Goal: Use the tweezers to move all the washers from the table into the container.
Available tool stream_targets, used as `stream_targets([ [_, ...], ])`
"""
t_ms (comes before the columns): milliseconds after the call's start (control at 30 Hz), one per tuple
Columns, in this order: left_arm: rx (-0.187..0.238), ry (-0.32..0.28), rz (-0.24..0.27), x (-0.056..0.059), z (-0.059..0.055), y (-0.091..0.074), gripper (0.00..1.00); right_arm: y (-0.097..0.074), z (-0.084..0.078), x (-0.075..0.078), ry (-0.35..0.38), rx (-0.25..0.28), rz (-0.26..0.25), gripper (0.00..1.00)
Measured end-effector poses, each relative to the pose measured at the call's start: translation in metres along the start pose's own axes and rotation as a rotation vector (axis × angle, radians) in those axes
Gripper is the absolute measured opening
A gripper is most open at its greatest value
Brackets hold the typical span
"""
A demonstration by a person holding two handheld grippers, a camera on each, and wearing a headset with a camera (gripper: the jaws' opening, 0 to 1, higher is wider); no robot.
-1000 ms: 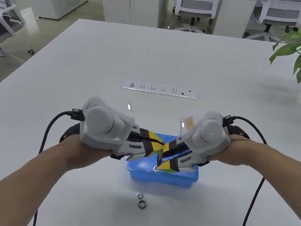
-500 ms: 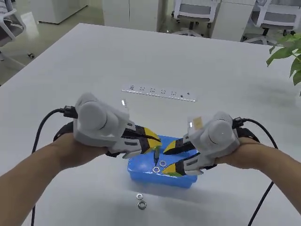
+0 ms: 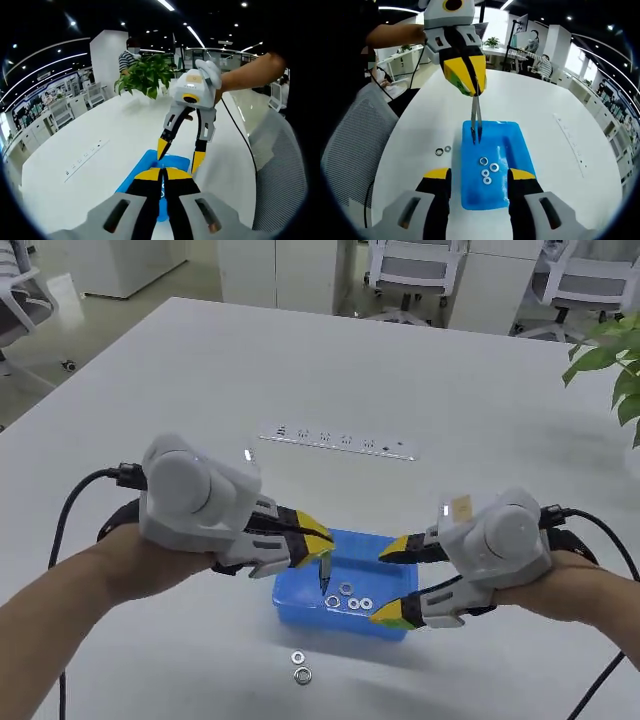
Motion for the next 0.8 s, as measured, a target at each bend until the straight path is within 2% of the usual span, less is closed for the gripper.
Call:
stream_targets([
  [533, -0.01, -0.005, 0.0, 0.012, -0.006, -0.017, 0.05, -0.017, -0.02, -0.01, 0.108, 0.038, -0.05, 0.69],
  [800, -0.001, -0.009, 0.013, 0.012, -0.005, -0.024, 0.05, -0.02, -0.022, -0.015, 0.154, 0.058, -0.053, 0.8],
])
Point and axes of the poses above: the centre of the closed fingertips' face, and the gripper's own axes: y roughly forward along the fingers, x roughly to its right, z roughly out of its top, the point moved 2 cm from there along -y, roughly backward along the fingers, and after that the axes turned 12 degrees about -x, right-handed, at the moved point
